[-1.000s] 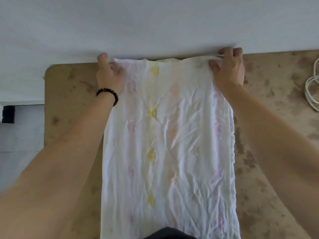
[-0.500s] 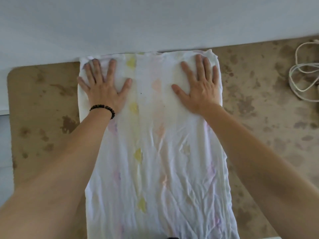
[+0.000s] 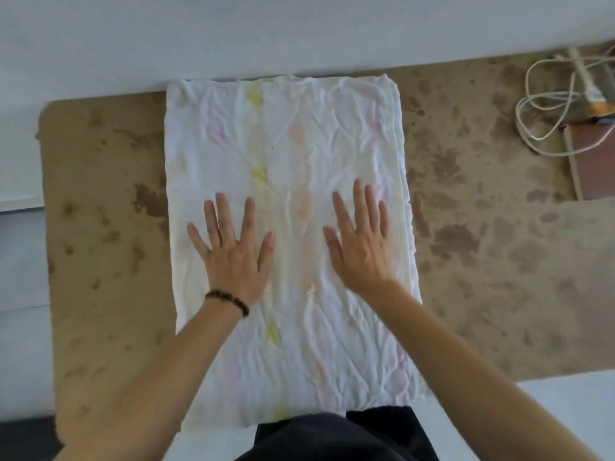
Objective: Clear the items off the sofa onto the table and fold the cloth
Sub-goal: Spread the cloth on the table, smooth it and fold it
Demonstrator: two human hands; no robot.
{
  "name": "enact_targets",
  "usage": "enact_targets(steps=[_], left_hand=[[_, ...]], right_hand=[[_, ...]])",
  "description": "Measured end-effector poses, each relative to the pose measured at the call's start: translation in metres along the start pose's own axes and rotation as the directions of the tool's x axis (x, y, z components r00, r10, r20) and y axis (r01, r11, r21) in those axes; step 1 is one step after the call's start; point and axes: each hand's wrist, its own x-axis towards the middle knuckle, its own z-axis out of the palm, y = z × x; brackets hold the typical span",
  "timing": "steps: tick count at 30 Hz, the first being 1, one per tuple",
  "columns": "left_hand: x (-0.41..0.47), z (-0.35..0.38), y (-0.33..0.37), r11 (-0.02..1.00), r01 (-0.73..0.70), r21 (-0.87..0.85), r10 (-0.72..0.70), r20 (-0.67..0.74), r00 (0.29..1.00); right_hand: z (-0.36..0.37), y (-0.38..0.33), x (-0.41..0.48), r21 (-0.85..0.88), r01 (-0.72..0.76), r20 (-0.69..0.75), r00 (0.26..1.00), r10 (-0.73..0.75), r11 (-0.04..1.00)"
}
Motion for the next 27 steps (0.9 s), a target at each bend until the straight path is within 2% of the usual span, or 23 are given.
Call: enact_targets(steps=[3,6,9,12,14,16,21,25,27], left_hand=[[-0.07,0.012,-0.026,0.994,0.078,0.079,-0.09,0.158,0.983],[-0.088,0.014,-0.053,0.99,0.088,0.111,-0.11,0.214,0.971],[-0.088,0.014,-0.048,0.993,0.089,0.079,-0.102,0.181,0.978],[-0.115,0.02,-0.03,0.999,0.048,-0.001,-0.047,0.093,0.995],[-0.151,0.028,-0.021,0.999,-0.033,-0.021,0.034,0.061,0.998],[-0.188,0.036,-0.018,0.998,-0.06,-0.013,0.061,0.074,0.995],[-0.227,0.042,-0.031,0.998,0.051,-0.025,-0.05,0.04,0.998],[-0.236,0.04,-0.023,0.998,0.062,-0.007,-0.062,0.025,0.998],[-0.236,0.041,-0.019,0.995,0.1,-0.004,-0.1,0.05,0.994]], right_hand=[[0.011,0.02,-0.07,-0.106,0.008,0.187,0.982,0.012,0.994],[0.009,0.057,-0.086,-0.18,-0.024,0.19,0.98,0.059,0.983],[0.009,0.054,-0.087,-0.171,-0.059,0.144,0.986,0.084,0.984],[0.018,0.019,-0.121,-0.109,-0.013,0.105,0.994,0.024,0.994],[0.023,0.008,-0.16,-0.087,0.042,0.135,0.99,-0.03,0.995],[0.023,0.016,-0.197,-0.119,0.027,0.177,0.984,-0.005,0.993],[0.015,0.057,-0.233,-0.213,-0.092,0.155,0.98,0.127,0.973],[0.023,0.047,-0.242,-0.205,0.063,0.123,0.992,-0.038,0.977],[0.028,0.047,-0.246,-0.202,0.072,0.1,0.994,-0.053,0.977]])
